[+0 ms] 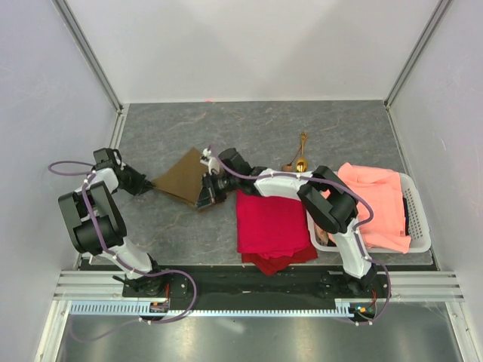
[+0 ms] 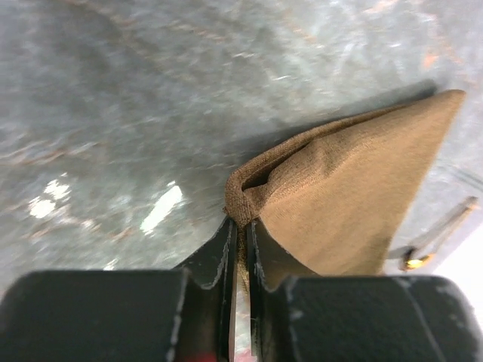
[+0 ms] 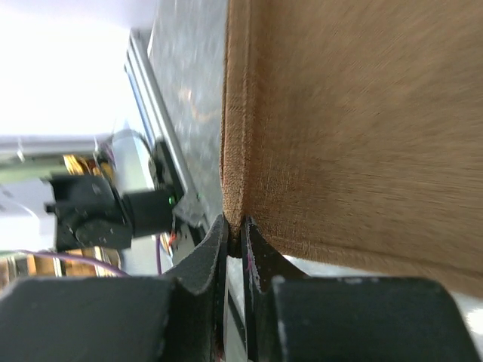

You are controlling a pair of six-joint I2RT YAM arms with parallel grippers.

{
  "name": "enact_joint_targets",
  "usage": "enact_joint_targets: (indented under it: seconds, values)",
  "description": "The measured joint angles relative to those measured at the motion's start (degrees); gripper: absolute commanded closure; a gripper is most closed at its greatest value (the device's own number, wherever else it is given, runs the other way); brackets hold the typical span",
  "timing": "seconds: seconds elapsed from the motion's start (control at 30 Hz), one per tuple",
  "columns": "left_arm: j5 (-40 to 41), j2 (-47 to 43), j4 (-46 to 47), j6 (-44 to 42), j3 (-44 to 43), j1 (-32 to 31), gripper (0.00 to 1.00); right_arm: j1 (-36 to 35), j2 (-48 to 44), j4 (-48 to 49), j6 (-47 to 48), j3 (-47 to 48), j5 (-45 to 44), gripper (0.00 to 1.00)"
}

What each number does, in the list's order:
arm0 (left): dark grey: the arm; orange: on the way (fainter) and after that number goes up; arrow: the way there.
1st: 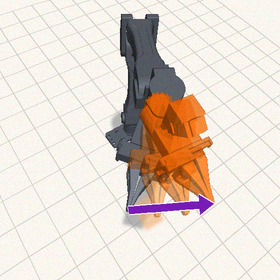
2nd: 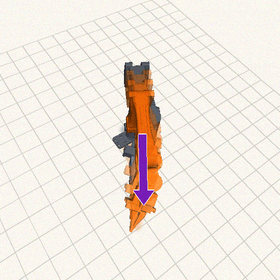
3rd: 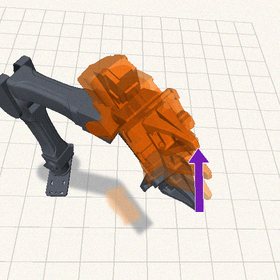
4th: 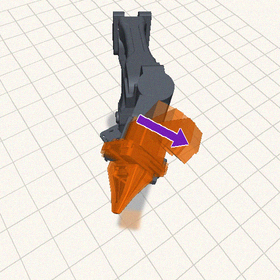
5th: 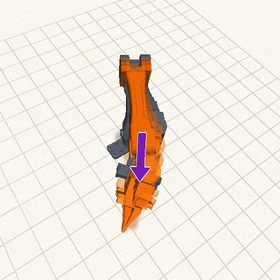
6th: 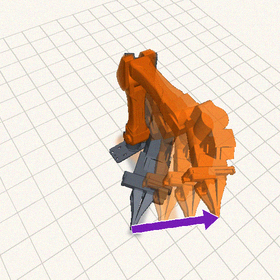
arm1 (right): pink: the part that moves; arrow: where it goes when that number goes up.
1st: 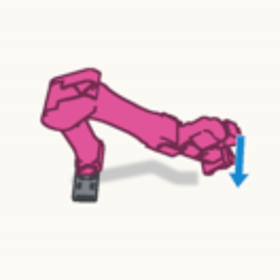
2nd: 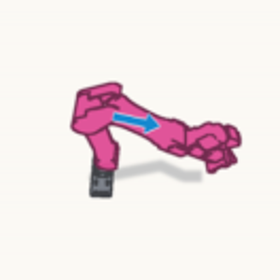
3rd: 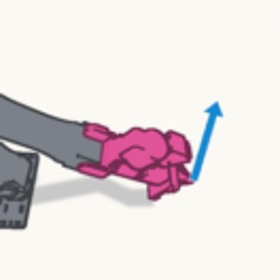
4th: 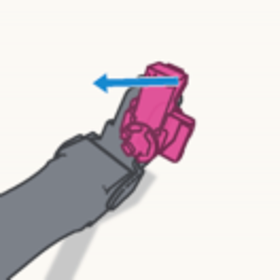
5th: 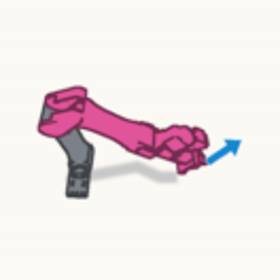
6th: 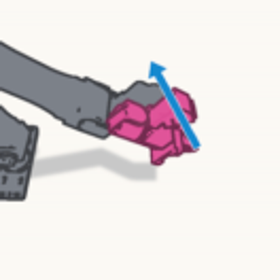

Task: Fold the napkin into a case and place the utensils inside
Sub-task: Fold the lower triangle-folded napkin at the center of the board.

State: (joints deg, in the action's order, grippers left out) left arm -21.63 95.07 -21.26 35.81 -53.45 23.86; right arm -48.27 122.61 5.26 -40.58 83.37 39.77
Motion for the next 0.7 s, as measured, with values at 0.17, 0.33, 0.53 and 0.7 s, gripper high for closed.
enact_joint_targets:
  seconds: [0.17,0.33,0.53,0.7]
  values:
    - [5.7,-0.8,-9.2,-4.1,-1.9,-0.2,0.91,-5.6,-1.4,3.5,-1.2,-3.6,-1.1,1.0]
    - [13.5,-4.6,-17.4,-7.1,-2.8,-0.6,0.91,-6.8,-4.0,13.3,-7.7,-9.3,-0.6,1.0]
    - [22.3,-10.6,-20.2,-7.2,-3.0,-5.1,0.91,-5.8,-5.1,21.1,-12.5,-14.1,-0.3,1.0]
    - [29.0,-10.2,-22.1,-6.9,-5.9,-13.0,0.91,-4.2,-5.5,27.1,-16.7,-20.2,0.5,1.0]
